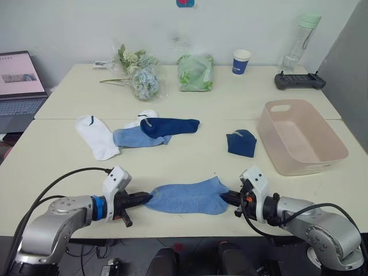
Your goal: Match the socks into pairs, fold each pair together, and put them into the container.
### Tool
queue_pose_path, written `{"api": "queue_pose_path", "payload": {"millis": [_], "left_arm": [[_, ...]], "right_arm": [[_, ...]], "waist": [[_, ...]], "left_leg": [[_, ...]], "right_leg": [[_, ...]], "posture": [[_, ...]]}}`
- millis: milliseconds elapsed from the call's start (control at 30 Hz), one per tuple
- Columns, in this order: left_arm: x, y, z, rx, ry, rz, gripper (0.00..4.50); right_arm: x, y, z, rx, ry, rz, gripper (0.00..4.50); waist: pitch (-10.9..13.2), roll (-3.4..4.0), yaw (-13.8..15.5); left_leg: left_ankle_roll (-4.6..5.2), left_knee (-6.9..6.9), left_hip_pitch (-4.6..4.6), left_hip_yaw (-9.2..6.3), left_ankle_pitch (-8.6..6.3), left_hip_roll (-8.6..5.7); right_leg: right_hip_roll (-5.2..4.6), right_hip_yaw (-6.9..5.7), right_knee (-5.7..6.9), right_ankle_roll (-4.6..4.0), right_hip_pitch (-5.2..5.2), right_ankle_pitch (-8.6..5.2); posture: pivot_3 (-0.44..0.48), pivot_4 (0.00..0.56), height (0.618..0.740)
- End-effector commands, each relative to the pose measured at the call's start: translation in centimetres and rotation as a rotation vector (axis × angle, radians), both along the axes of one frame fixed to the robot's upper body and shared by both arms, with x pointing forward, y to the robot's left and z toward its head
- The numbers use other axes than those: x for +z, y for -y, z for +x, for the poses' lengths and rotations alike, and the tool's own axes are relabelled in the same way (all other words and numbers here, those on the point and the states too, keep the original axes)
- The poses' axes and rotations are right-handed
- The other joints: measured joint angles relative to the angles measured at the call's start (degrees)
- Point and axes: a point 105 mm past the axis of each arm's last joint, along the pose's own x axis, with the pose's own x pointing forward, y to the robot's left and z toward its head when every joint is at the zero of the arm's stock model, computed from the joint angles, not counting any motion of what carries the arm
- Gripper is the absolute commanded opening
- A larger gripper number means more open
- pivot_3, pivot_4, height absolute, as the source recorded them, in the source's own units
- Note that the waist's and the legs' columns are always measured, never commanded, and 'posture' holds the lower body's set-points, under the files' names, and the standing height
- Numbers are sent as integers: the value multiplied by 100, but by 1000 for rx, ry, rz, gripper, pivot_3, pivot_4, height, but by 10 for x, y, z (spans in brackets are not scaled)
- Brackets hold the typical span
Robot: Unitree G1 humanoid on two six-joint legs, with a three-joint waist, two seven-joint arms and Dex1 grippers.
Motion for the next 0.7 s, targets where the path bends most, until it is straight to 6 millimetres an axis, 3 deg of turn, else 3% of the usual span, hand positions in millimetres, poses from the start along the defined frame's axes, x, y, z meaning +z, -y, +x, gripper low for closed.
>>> {"api": "queue_pose_path", "payload": {"millis": [33, 200, 267, 367, 633, 667, 700], "left_arm": [[-4, 7, -3, -12, 7, -3, 0], [-11, 6, -3, 28, 9, 13, 0], [-10, 2, -1, 78, -9, -18, 0], [-3, 0, -1, 80, 22, -35, 622], [13, -23, -2, 137, 89, -51, 3061], [16, -27, 2, 139, 110, -37, 3376], [19, -31, 6, 132, 133, -20, 3696]], "right_arm": [[6, -3, 0, 10, 31, 0, 63], [6, -3, 4, -28, 1, 42, 63], [8, -2, 3, -32, -19, 65, 466], [9, 2, 4, -43, -12, 46, 1344], [26, 7, 9, 19, 112, -17, 4199], [30, 6, 12, 31, 145, -30, 4498], [36, 5, 14, 52, 183, -33, 4500]], "waist": [[0, 0, 1], [-1, 2, 1], [-2, 4, 7], [-4, 6, 11], [-2, 8, -13], [-2, 8, -10], [-1, 9, -7]], "left_leg": [[0, 0, 0, 0, 0, 0], [0, 0, 1, -1, 0, -2], [0, -1, 1, -1, 0, -1], [0, -1, 1, -1, 0, -2], [0, -15, 5, 1, 0, 3], [0, -17, 5, 0, 0, 3], [-1, -17, 5, -2, 1, 3]], "right_leg": [[0, -1, 0, 0, 0, 0], [0, -1, -1, 0, 2, 0], [0, -1, 0, 0, 2, 0], [-1, -2, -1, 0, 2, 0], [3, -1, -1, 0, -3, -1], [4, -3, -1, 0, -3, -1], [5, -6, -1, 0, -3, -1]], "posture": [[0, 150, 740], [0, 150, 740], [0, 150, 740], [0, 150, 740], [0, 150, 740], [0, 150, 740], [0, 150, 740]]}}
